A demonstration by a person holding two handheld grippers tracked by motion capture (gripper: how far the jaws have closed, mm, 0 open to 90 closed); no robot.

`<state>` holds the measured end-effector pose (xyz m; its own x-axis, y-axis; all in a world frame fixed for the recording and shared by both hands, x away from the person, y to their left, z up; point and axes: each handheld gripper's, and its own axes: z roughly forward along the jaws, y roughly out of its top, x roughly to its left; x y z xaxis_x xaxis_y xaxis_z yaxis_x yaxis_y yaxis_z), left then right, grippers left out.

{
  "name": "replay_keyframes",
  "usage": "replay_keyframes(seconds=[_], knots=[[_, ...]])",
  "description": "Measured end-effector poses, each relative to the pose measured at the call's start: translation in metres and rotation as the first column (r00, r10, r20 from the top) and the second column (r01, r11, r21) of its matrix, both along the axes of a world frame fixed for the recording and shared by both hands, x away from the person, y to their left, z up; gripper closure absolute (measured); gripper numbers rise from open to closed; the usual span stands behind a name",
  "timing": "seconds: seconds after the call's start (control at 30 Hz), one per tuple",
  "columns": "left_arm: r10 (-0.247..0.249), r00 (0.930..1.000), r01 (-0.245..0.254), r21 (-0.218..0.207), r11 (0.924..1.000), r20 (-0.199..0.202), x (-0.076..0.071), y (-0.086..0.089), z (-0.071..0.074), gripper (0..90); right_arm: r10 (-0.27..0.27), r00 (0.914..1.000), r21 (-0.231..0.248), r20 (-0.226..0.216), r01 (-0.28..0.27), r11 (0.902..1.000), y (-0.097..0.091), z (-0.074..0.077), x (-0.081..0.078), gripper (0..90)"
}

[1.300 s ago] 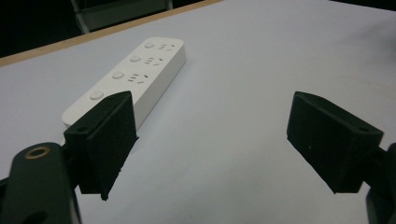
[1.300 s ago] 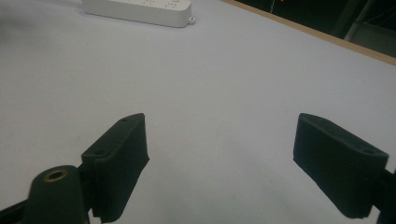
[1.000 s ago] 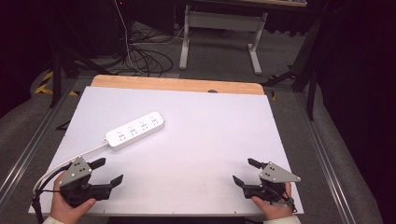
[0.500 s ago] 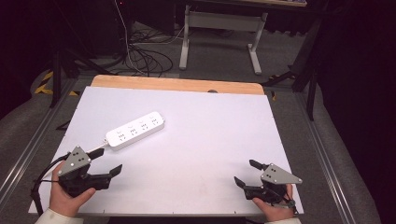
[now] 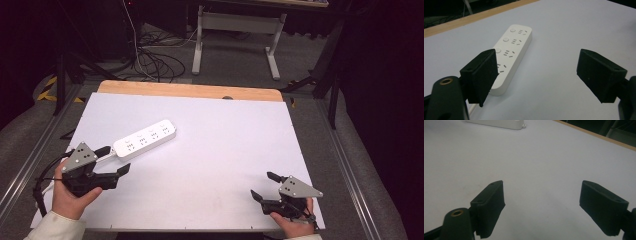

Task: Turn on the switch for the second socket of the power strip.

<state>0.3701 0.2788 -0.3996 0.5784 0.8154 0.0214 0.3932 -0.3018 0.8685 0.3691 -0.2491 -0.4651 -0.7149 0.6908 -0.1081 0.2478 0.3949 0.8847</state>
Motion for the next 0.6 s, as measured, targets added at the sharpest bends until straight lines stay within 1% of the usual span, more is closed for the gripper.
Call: replay_keyframes(seconds=[0.13,0.17,0.33,0.47,0.6], knots=[[0.007,1.0000,-0.007,0.010,0.9999,0.005,0.005,-0.001,0.005,18.0,0.003,1.0000,-0.002,0.001,-0.003,1.0000,0.000,0.000,0.000,20.5],[0.008,1.0000,-0.008,0.006,1.0000,0.000,0.006,-0.002,0.006,18.2,0.003,1.0000,-0.002,0.001,-0.003,1.0000,0.000,0.000,0.000,20.5],[0.012,0.9999,-0.012,0.016,0.9998,-0.003,0.013,-0.003,0.013,18.9,0.003,1.0000,-0.001,0.001,-0.003,1.0000,0.000,0.000,0.000,20.5],[0.028,0.9996,-0.028,0.014,0.9995,-0.006,0.020,-0.002,0.016,19.5,0.004,1.0000,-0.002,0.001,-0.004,1.0000,0.000,-0.001,0.000,20.5],[0.033,0.9994,-0.033,0.014,0.9994,-0.010,0.026,-0.002,0.021,19.9,0.002,1.0000,-0.002,0.000,-0.002,1.0000,0.000,-0.001,0.001,20.6]])
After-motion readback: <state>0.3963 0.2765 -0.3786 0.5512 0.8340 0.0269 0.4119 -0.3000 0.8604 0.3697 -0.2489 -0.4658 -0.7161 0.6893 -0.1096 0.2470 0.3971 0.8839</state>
